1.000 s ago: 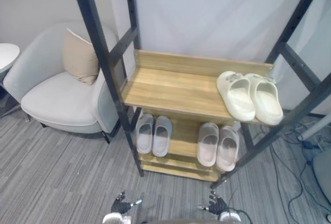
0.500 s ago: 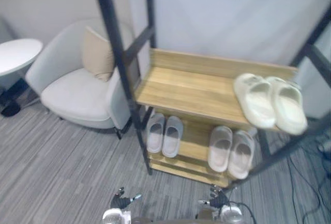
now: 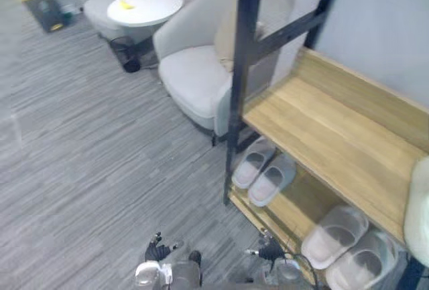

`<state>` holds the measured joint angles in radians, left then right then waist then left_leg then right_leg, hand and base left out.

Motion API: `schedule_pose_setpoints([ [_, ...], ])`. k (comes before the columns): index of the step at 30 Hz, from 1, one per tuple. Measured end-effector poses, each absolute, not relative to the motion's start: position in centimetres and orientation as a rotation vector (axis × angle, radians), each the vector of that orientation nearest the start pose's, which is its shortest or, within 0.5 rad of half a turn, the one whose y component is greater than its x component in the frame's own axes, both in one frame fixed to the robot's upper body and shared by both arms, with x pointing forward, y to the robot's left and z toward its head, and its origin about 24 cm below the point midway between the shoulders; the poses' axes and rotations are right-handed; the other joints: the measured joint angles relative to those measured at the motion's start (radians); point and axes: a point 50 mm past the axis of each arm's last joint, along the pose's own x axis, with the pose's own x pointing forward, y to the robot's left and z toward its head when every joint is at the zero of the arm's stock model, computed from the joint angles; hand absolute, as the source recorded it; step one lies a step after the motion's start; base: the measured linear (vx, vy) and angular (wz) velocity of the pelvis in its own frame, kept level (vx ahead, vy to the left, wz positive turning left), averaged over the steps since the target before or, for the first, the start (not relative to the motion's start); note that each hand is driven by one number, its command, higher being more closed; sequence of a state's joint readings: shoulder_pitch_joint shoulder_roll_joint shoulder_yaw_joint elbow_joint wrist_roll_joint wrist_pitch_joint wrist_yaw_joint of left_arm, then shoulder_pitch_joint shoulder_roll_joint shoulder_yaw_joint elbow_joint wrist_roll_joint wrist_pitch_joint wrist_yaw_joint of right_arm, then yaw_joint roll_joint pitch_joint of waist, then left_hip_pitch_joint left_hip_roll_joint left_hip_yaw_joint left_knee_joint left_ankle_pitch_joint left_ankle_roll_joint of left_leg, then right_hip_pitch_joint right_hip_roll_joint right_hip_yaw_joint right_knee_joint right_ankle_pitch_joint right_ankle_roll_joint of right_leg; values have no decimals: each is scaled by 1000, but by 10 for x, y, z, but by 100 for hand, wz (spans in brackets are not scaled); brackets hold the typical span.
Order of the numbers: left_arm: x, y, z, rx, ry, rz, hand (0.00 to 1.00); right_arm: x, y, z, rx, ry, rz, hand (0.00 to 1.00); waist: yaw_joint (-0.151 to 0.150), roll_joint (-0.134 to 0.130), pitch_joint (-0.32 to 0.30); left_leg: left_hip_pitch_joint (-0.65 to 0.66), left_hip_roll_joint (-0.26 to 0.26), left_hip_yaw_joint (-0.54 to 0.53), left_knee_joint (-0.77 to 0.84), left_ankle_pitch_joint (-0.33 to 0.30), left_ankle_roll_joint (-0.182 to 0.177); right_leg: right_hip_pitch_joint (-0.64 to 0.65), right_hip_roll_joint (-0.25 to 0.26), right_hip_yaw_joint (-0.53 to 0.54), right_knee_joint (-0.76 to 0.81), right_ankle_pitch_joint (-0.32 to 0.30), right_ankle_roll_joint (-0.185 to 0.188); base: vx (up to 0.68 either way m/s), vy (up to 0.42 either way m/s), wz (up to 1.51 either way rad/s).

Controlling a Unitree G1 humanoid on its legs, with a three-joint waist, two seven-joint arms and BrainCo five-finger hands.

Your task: Organize the slippers on the shoe rack

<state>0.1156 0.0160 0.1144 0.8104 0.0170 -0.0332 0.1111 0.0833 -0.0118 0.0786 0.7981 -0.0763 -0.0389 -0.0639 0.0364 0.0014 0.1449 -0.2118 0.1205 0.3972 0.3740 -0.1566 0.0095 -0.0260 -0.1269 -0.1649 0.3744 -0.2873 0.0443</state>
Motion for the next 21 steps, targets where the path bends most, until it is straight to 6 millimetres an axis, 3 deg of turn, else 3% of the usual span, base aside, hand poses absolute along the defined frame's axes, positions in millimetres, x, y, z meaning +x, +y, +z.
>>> schedule_pose_setpoints([
  [2,134,187,-137,66,876,217,0,148,-144,-134,-123,836,29,0,4,-18,11,2,-62,-23,-41,0,16,19,-33,-39,-15,-40,7,-79,128,100],
  [3,138,186,-137,89,878,199,0,148,-144,-134,-122,836,30,0,-4,-35,6,4,-73,23,-53,-23,28,49,-56,-84,-67,-45,28,-61,130,89],
  [4,139,186,-137,91,878,198,0,147,-144,-134,-122,838,30,0,-5,-36,4,6,-71,47,-58,-33,26,57,-63,-102,-88,-43,27,-15,235,107],
  [5,138,186,-138,97,883,193,0,145,-144,-135,-118,848,26,0,-26,-38,4,3,-26,98,32,-64,85,83,-78,-143,-123,-40,21,30,175,111],
  [6,134,184,-140,93,904,188,0,145,-148,-135,-118,852,12,0,-29,-14,11,8,-40,65,38,-91,36,110,-70,-159,-124,-48,34,73,265,122],
  [7,134,185,-141,108,908,181,0,146,-149,-135,-110,854,0,0,-32,-30,8,23,-91,43,-9,-87,43,120,-90,-152,-130,-51,34,90,162,84],
  [8,133,186,-141,114,908,177,0,146,-149,-135,-109,855,-1,0,-32,-36,5,30,-107,37,-26,-85,45,123,-97,-152,-131,-50,32,163,204,72],
  [9,134,184,-141,113,908,172,0,144,-150,-137,-108,868,-3,0,-33,-39,0,50,-153,11,-67,-82,55,118,-125,-149,-60,-9,45,212,197,71],
  [10,131,183,-142,115,916,168,0,146,-149,-138,-113,879,2,0,-31,-26,2,81,-162,-18,-84,-81,66,78,-144,-147,89,30,46,285,228,82],
  [12,128,186,-144,134,935,158,0,147,-149,-138,-113,875,6,0,-33,-22,13,149,-176,-69,-124,-79,73,-4,-166,-126,349,65,6,284,175,78],
  [13,123,187,-147,148,959,148,0,148,-148,-137,-108,864,9,0,-43,-15,16,202,-181,-116,-162,-65,82,-48,-140,-108,463,51,18,306,105,102],
  [15,122,186,-148,151,966,143,0,149,-148,-137,-110,863,9,0,-49,-15,15,241,-182,-162,-190,-63,83,-84,-98,-98,477,25,24,343,67,99],
  [16,123,185,-148,148,966,142,0,151,-151,-135,-116,852,8,0,-49,-14,16,281,-182,-217,-222,-61,82,-157,-43,-96,399,-4,23,354,38,87],
  [18,124,184,-148,145,970,140,0,156,-153,-133,-127,838,8,0,-53,-6,23,310,-181,-273,-247,-61,80,-224,20,-58,244,1,23,404,16,104],
  [20,125,182,-149,139,970,138,0,162,-157,-131,-140,818,6,0,-62,0,34,352,-180,-334,-285,-65,74,-284,86,34,58,75,23,406,-30,106],
  [21,124,184,-149,132,971,149,0,163,-158,-130,-142,815,7,0,-72,-8,39,383,-186,-379,-306,-74,61,-292,107,88,-71,162,21,541,-123,115],
])
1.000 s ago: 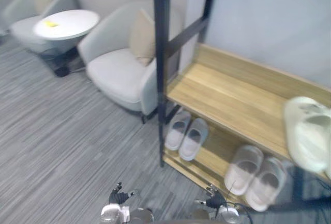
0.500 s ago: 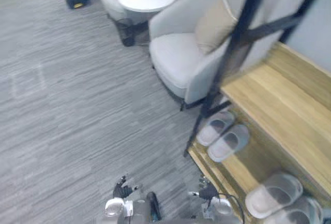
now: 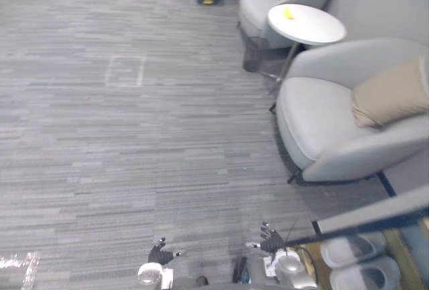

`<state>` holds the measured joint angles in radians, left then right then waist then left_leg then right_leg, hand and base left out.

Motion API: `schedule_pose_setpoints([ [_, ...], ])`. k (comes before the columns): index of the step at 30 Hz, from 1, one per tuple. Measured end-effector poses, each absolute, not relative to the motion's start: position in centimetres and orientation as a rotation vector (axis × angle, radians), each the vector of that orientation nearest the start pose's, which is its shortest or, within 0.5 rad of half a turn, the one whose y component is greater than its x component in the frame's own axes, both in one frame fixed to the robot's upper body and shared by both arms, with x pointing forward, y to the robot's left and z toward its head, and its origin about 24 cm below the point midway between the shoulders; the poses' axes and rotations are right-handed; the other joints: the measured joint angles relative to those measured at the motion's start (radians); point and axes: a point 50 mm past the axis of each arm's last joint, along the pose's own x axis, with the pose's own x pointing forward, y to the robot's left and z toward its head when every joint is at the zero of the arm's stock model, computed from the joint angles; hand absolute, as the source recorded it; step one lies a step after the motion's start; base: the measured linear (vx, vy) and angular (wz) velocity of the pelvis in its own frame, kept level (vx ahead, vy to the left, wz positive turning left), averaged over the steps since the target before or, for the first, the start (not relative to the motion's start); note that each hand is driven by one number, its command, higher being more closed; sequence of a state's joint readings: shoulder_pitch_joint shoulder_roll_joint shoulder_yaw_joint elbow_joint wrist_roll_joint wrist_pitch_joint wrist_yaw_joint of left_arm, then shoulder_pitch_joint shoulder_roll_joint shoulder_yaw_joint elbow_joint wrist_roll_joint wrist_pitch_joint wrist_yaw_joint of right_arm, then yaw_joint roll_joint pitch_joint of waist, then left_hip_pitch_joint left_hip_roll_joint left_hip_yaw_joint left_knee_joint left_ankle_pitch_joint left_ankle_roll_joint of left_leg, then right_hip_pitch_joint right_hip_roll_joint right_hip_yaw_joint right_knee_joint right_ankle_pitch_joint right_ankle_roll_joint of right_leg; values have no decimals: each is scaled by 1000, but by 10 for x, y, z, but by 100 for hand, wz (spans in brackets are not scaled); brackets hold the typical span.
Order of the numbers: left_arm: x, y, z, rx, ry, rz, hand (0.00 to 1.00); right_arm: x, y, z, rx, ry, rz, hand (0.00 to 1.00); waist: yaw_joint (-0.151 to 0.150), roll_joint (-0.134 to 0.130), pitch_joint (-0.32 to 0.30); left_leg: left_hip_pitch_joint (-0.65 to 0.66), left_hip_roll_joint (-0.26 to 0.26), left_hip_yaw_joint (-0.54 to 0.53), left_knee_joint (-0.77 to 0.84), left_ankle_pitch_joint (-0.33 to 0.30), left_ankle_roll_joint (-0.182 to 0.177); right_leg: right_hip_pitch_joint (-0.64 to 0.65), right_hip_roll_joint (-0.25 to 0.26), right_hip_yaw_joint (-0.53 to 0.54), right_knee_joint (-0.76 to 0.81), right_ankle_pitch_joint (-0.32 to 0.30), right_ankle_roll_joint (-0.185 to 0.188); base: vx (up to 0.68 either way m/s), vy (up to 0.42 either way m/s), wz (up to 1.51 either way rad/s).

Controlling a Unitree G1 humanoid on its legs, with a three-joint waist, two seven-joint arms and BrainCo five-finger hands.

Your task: Organize the slippers on the shoe rack

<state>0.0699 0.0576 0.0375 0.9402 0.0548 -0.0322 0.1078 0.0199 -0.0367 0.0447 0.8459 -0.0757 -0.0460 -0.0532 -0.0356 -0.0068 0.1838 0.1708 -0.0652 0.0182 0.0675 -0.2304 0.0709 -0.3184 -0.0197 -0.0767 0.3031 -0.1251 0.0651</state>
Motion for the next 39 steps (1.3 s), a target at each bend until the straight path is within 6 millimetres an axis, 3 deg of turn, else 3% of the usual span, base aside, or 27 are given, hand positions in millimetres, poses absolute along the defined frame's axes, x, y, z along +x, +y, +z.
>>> schedule_pose_setpoints([
  [1,123,188,-149,127,974,170,0,164,-156,-130,-140,813,13,0,-4,-18,10,39,-9,-27,-12,-17,-26,-5,5,33,-42,85,-23,460,-113,119],
  [2,121,191,-149,130,980,178,0,163,-155,-130,-139,816,17,0,-8,-30,9,59,-15,-48,-14,-30,-35,-9,3,43,-33,127,-42,590,-226,109],
  [3,117,190,-150,112,990,194,0,165,-158,-129,-149,810,18,0,-12,-23,5,83,6,-85,-4,-61,-37,-21,9,27,46,136,-66,318,-142,72],
  [4,116,189,-151,101,989,203,0,167,-157,-129,-147,807,18,0,-8,-14,3,76,14,-91,11,-65,-44,-24,11,22,62,112,-78,518,-219,73],
  [5,117,185,-151,66,983,221,0,168,-157,-128,-147,803,18,0,-2,-1,3,45,31,-98,89,-70,-53,-18,11,-9,75,64,-85,487,-193,58],
  [7,117,187,-150,25,972,264,0,168,-156,-128,-145,802,26,0,-2,12,10,-46,48,-75,285,-82,-73,17,14,-35,55,34,-98,534,-206,58],
  [8,120,191,-147,-12,949,316,0,168,-155,-127,-144,799,30,0,6,31,27,-201,129,34,664,-70,-136,115,31,-76,3,7,-117,477,-161,58],
  [10,126,194,-142,-41,912,347,0,160,-153,-129,-127,816,23,0,34,27,36,-278,246,168,865,-78,-134,229,38,-114,-34,-28,-131,465,-149,56],
  [13,135,195,-135,-69,854,375,0,157,-147,-130,-104,822,20,0,53,10,33,-419,312,276,866,-95,-104,375,11,-168,-127,-69,-111,427,-81,65],
  [15,138,195,-133,-73,831,380,0,157,-144,-130,-80,822,12,0,70,9,32,-487,296,320,712,-93,-98,427,-16,-189,-169,-75,-99,398,81,35],
  [17,141,194,-131,-85,813,390,0,160,-143,-129,-76,815,8,0,102,7,34,-537,250,328,492,-31,-85,476,-52,-197,-204,-86,-81,469,176,14],
  [19,133,195,-134,-132,826,441,0,163,-142,-128,-76,807,9,0,118,10,29,-550,219,313,328,127,-74,542,-73,-208,-231,-120,-25,475,264,3],
  [20,131,195,-134,-144,829,450,0,163,-143,-128,-79,809,7,0,121,9,22,-551,212,303,341,151,-62,552,-81,-208,-234,-132,-21,510,311,13],
  [21,131,201,-133,-146,824,470,0,160,-141,-130,-66,822,3,0,121,-23,0,-555,169,308,385,94,-37,559,-125,-203,-195,-152,-22,556,321,13],
  [24,126,205,-136,-146,847,484,0,160,-137,-129,-42,818,-3,0,125,-50,-11,-488,121,327,394,16,-18,459,-208,-124,126,-122,3,548,319,8],
  [25,124,207,-138,-141,863,482,0,158,-136,-130,-33,825,-9,0,118,-58,-9,-437,101,324,392,-19,-13,398,-233,-70,312,-57,2,421,209,16],
  [26,121,208,-140,-137,889,481,0,152,-134,-133,-26,841,2,0,110,-59,3,-338,80,315,388,-66,-15,300,-246,-4,612,17,-30,637,260,27],
  [27,115,208,-143,-135,917,484,0,145,-132,-136,-24,861,11,0,93,-50,5,-253,67,308,362,-84,-5,234,-245,4,776,13,-26,534,205,26],
  [29,112,207,-145,-129,934,480,0,145,-133,-135,-23,851,14,0,77,-50,-3,-146,57,297,278,-90,-2,133,-219,-24,825,-17,-29,549,165,21],
  [31,115,206,-145,-129,930,471,0,148,-135,-133,-22,838,7,0,70,-48,-3,-86,54,282,212,-98,-11,31,-179,-64,748,-59,-30,575,118,19],
  [33,120,201,-145,-131,932,452,0,156,-140,-129,-20,802,-17,0,53,-39,2,8,58,256,142,-105,-20,-66,-101,-142,449,-82,-30,537,39,29],
  [34,120,200,-145,-129,931,445,0,157,-141,-128,-21,799,-19,0,48,-37,3,21,59,250,134,-106,-23,-68,-92,-152,394,-75,-37,488,0,43],
  [35,124,195,-145,-124,927,420,0,159,-144,-127,-26,791,-23,0,35,-29,8,61,61,229,109,-113,-36,-72,-63,-169,230,-37,-41,644,-27,72],
  [36,128,186,-145,-111,926,372,0,161,-144,-127,-30,788,-21,0,22,-35,6,120,45,188,73,-127,-59,-62,-24,-153,-27,75,-44,783,-48,75],
  [37,127,185,-145,-108,929,363,0,160,-144,-127,-29,790,-21,0,22,-41,7,135,36,173,69,-131,-66,-66,-23,-146,-54,95,-56,828,-88,77],
  [38,128,180,-146,-110,935,346,0,161,-145,-127,-34,789,-21,0,15,-39,7,173,36,133,70,-142,-82,-65,-13,-110,-23,214,-133,722,-130,44],
  [39,130,168,-147,-134,936,325,0,165,-151,-125,-51,779,-24,0,19,-1,-10,181,80,104,100,-137,-89,-78,0,-127,62,175,-157,854,-170,49],
])
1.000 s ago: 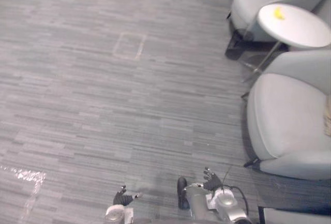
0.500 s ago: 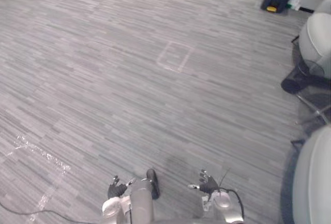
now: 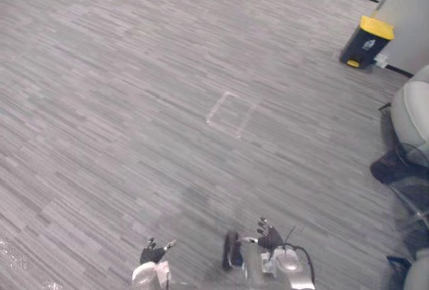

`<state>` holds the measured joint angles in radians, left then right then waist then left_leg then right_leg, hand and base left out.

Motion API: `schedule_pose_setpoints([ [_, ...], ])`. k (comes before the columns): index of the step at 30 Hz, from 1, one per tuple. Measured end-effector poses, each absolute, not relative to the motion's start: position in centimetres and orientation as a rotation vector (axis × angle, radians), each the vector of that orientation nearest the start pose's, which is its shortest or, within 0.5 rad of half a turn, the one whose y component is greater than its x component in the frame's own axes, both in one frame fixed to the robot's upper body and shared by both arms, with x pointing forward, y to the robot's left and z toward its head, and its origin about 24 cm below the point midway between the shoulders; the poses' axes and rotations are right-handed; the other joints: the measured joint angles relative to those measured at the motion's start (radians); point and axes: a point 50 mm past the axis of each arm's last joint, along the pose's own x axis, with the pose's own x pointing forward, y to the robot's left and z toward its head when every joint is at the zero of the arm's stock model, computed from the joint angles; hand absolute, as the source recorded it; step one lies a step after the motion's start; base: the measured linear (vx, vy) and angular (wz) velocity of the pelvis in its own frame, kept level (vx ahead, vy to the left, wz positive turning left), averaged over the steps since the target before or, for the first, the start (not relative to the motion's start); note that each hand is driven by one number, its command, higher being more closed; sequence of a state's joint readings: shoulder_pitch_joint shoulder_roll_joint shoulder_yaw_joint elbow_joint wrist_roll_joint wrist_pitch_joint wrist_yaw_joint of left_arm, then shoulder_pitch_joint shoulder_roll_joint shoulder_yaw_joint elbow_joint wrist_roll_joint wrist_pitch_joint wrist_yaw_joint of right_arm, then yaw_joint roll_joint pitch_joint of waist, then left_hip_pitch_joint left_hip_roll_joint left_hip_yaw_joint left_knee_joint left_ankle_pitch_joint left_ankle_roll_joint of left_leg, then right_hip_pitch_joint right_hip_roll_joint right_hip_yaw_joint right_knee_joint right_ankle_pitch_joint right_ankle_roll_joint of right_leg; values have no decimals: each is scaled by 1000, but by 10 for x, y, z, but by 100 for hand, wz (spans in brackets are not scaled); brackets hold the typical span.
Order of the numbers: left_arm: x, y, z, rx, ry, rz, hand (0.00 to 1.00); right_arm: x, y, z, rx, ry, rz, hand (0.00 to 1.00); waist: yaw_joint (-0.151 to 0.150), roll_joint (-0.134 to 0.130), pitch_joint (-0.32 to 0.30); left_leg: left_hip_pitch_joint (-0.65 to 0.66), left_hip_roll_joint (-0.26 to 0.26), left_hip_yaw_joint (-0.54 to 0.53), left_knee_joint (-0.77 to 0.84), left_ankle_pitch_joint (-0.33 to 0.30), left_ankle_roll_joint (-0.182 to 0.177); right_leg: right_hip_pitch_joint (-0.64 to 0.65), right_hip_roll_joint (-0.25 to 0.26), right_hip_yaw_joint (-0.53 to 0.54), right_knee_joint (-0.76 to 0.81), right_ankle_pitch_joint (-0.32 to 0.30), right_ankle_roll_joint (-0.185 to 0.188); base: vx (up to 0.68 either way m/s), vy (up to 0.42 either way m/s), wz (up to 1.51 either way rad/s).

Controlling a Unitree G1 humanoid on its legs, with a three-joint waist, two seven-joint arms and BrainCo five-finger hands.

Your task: Organize the slippers on the shoe rack

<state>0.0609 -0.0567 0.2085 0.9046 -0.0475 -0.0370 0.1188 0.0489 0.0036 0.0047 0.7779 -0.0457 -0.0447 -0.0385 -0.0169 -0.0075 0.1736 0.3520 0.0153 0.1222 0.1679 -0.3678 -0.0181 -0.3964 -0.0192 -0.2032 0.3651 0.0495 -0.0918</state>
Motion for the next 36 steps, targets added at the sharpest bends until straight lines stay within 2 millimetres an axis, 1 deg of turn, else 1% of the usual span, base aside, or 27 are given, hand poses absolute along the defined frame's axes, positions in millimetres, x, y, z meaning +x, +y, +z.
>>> schedule_pose_setpoints([
  [1,129,165,-148,-131,942,308,0,166,-151,-124,-53,777,-24,0,4,23,-1,-41,21,-10,110,24,-22,0,7,-16,56,-69,11,699,-161,25],
  [2,130,164,-147,-131,939,302,0,167,-151,-123,-53,772,-24,0,0,28,2,-61,29,-10,172,37,-22,7,10,-20,68,-88,9,683,-163,14],
  [3,131,164,-147,-137,937,309,0,168,-152,-122,-55,767,-23,0,-4,46,12,-143,58,-14,392,123,-16,57,29,-26,64,-135,4,694,-149,-9],
  [4,129,168,-147,-144,941,332,0,166,-150,-123,-54,778,-17,0,0,59,19,-239,93,-21,624,290,-40,131,50,-16,30,-166,-5,699,-122,-15],
  [5,129,170,-147,-146,936,342,0,166,-148,-124,-50,782,-15,0,3,61,21,-277,116,-18,719,310,-53,163,58,-14,10,-181,-10,693,-79,-13],
  [6,133,174,-144,-148,912,358,0,162,-148,-126,-46,796,-19,0,8,59,35,-379,178,21,939,271,-38,263,74,-7,-26,-225,-19,668,-49,-4],
  [8,140,180,-138,-145,868,373,0,157,-146,-128,-35,815,-21,0,27,34,42,-480,210,63,1034,220,-25,376,68,13,-68,-267,-12,691,-40,-9],
  [9,141,183,-136,-146,850,383,0,152,-143,-130,-25,830,-23,0,34,16,32,-569,216,91,998,173,-13,450,57,29,-115,-292,1,591,-2,-28],
  [10,142,184,-134,-145,838,387,0,152,-141,-130,-18,831,-21,0,38,15,27,-636,215,109,912,135,-11,504,46,48,-146,-306,19,577,28,-34],
  [13,145,186,-131,-147,815,391,0,153,-137,-130,-9,828,-17,0,62,8,30,-705,164,121,628,107,-5,602,-5,102,-195,-329,57,612,157,-57],
  [14,147,185,-130,-150,805,391,0,154,-138,-130,-10,825,-18,0,74,4,31,-725,121,91,465,136,-12,626,-36,124,-196,-340,76,767,300,-88],
  [15,139,184,-133,-151,823,393,0,148,-139,-134,-14,853,-18,0,82,24,17,-715,93,14,232,282,-33,642,-39,166,-180,-357,96,736,330,-92],
  [16,134,185,-135,-149,837,402,0,146,-139,-135,-15,864,-18,0,81,27,11,-712,93,8,250,344,-20,648,-43,187,-170,-365,102,619,339,-71],
  [18,130,200,-136,-112,850,427,0,141,-128,-137,11,879,-2,0,77,-36,-26,-685,59,73,303,220,23,596,-110,262,-27,-323,120,643,374,-45],
  [20,128,203,-136,-102,856,428,0,140,-130,-137,10,882,-10,0,80,-52,-27,-632,48,105,330,158,43,556,-129,297,132,-271,151,666,364,-53],
  [21,127,205,-138,-96,872,427,0,140,-132,-137,8,880,-16,0,77,-58,-18,-541,34,144,328,100,53,462,-137,321,421,-200,187,574,297,-60],
  [22,125,204,-139,-96,880,427,0,139,-133,-138,8,881,-17,0,74,-54,-15,-512,34,154,324,88,51,431,-139,318,514,-188,193,535,245,-61],
  [23,124,204,-140,-96,894,425,0,138,-133,-138,9,885,-18,0,71,-50,-11,-457,32,174,309,75,49,378,-143,293,645,-179,190,473,182,-62],
  [24,122,200,-143,-93,915,411,0,139,-134,-137,10,871,-20,0,60,-42,-8,-331,21,198,223,70,48,264,-168,173,812,-204,151,553,206,-59],
  [26,126,194,-143,-92,916,383,0,143,-133,-134,10,849,-19,0,45,-36,-8,-264,22,202,146,67,46,180,-166,75,804,-232,125,368,111,-27],
  [29,132,182,-145,-97,929,332,0,151,-135,-129,6,804,-24,0,19,-39,0,-167,22,217,58,57,28,40,-139,-55,548,-273,131,415,53,-9],
  [30,131,179,-146,-93,939,317,0,154,-137,-129,1,800,-23,0,9,-36,2,-130,21,226,31,57,28,36,-125,-95,368,-264,122,432,-8,0],
  [31,131,176,-147,-88,942,302,0,155,-137,-129,-3,801,-21,0,4,-35,2,-104,19,225,15,54,22,42,-116,-115,220,-235,109,672,-57,24],
  [32,131,172,-148,-76,947,272,0,155,-138,-130,-14,810,-17,0,1,-37,2,-50,-1,209,-16,36,-8,53,-103,-124,4,-133,84,614,-87,32],
  [33,131,171,-148,-77,948,269,0,156,-138,-130,-19,812,-15,0,0,-39,3,-33,-10,193,-23,31,-17,54,-104,-118,-12,-72,44,711,-131,37],
  [34,133,166,-148,-89,953,261,0,162,-143,-128,-50,797,-9,0,-5,-20,9,2,9,163,-21,27,-26,63,-93,-123,40,-46,0,384,-86,16],
  [36,133,163,-148,-75,948,243,0,164,-146,-127,-52,796,-20,0,-6,18,9,-35,49,125,104,36,-42,73,-77,-143,81,-125,-4,504,-188,12],
])
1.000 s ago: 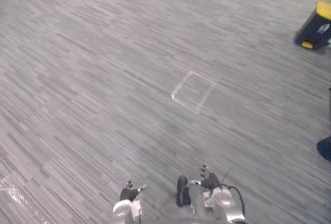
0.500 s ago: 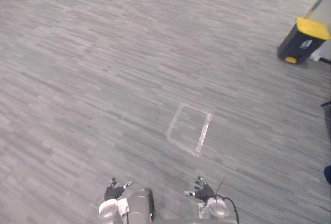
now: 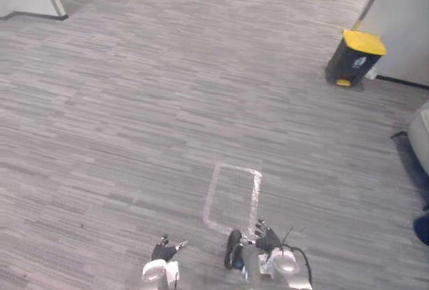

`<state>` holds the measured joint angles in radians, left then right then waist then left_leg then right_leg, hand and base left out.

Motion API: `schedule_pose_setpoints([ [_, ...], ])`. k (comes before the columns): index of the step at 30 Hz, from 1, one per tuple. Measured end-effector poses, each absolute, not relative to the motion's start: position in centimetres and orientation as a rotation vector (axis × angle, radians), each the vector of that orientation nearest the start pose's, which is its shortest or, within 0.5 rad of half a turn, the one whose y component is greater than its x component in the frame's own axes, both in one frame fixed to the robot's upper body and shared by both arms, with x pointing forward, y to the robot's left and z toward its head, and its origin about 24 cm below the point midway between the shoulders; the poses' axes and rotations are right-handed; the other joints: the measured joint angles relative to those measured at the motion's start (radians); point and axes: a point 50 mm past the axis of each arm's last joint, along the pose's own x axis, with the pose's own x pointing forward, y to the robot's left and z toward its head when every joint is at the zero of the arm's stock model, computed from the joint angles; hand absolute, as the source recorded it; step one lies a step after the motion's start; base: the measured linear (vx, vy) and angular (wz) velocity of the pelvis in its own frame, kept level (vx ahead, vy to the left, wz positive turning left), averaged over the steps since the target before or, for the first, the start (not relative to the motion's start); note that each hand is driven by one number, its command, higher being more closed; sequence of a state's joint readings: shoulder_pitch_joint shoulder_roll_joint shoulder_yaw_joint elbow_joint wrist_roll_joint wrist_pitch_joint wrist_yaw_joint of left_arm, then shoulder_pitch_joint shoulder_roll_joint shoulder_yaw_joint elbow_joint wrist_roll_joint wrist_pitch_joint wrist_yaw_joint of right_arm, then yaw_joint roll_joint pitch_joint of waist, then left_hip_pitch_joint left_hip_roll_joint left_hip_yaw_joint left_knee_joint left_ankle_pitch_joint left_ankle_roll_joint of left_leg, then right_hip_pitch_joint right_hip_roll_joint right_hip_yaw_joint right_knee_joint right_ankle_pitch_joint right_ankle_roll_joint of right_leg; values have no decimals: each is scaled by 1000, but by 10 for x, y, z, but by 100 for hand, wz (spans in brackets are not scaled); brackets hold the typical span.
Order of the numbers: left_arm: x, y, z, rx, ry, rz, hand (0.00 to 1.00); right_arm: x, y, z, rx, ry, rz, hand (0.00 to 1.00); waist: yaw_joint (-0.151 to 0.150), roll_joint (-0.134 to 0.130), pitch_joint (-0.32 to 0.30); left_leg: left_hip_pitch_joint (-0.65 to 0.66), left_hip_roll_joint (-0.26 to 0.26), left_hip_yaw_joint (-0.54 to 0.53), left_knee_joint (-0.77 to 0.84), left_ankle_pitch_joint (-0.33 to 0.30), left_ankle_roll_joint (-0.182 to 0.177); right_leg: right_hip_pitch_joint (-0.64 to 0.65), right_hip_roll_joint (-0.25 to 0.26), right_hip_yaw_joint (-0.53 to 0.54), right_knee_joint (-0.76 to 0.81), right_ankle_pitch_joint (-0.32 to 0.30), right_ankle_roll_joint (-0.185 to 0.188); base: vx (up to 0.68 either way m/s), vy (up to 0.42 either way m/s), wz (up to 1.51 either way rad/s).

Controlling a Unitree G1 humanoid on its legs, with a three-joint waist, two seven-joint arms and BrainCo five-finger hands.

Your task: Organize the slippers on the shoe rack

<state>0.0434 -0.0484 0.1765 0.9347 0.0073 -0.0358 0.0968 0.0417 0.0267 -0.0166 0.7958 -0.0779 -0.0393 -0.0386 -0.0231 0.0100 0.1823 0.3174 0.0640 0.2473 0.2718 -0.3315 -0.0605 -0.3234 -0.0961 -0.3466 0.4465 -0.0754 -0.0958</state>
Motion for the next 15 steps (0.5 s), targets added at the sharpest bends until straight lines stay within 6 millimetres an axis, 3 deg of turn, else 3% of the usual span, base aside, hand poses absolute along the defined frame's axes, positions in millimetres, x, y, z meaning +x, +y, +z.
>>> schedule_pose_setpoints([
  [1,133,162,-148,-73,950,237,0,166,-147,-125,-50,784,-26,0,-2,13,7,-36,25,-14,106,4,-5,17,17,-3,4,-23,-3,649,-281,-4],
  [2,134,161,-147,-77,940,237,0,168,-148,-123,-48,772,-34,0,-3,35,18,-116,72,-31,321,45,-14,56,49,-1,-2,-54,-9,551,-202,-53],
  [3,135,163,-146,-96,931,256,0,167,-146,-124,-46,780,-28,0,1,59,24,-225,137,-55,601,245,-6,120,105,34,-26,-86,-25,550,-157,-75],
  [4,134,164,-146,-97,929,264,0,166,-144,-124,-49,785,-20,0,7,57,27,-255,158,-56,684,272,-19,143,123,53,-38,-100,-36,573,-56,-115],
  [5,133,168,-145,-95,922,273,0,164,-142,-126,-46,795,-18,0,14,60,29,-318,185,-50,817,222,-11,198,152,101,-53,-130,-52,585,-6,-123],
  [6,138,172,-141,-87,895,277,0,162,-138,-127,-34,808,-16,0,22,34,39,-380,184,-36,867,176,-11,258,157,158,-71,-154,-52,581,-5,-121],
  [8,143,177,-137,-75,864,284,0,156,-136,-130,-32,828,-10,0,27,-1,31,-471,171,-9,783,107,0,343,156,254,-140,-156,-39,643,15,-134],
  [10,142,178,-136,-82,854,296,0,156,-137,-130,-33,832,-14,0,31,-5,30,-511,148,-12,660,66,12,396,155,322,-170,-154,-34,547,92,-130],
  [11,143,177,-135,-96,842,307,0,156,-137,-131,-34,836,-19,0,44,-14,35,-531,107,-49,508,44,15,423,146,387,-179,-155,-30,429,184,-135],
  [12,145,177,-134,-97,835,308,0,156,-136,-132,-33,844,-20,0,57,-15,36,-538,70,-92,410,44,13,436,132,421,-176,-161,-18,514,281,-184],
  [13,147,175,-133,-102,824,304,0,154,-136,-133,-34,850,-23,0,66,-14,35,-558,11,-206,255,70,10,458,109,477,-169,-185,14,505,312,-140],
  [14,146,173,-134,-105,827,303,0,152,-136,-133,-34,853,-24,0,66,-8,30,-560,-3,-242,208,93,9,465,107,493,-168,-196,30,489,355,-153],
  [15,142,170,-136,-107,843,297,0,147,-139,-136,-40,867,-27,0,74,20,13,-562,0,-316,109,153,6,464,120,530,-149,-232,61,583,466,-155],
])
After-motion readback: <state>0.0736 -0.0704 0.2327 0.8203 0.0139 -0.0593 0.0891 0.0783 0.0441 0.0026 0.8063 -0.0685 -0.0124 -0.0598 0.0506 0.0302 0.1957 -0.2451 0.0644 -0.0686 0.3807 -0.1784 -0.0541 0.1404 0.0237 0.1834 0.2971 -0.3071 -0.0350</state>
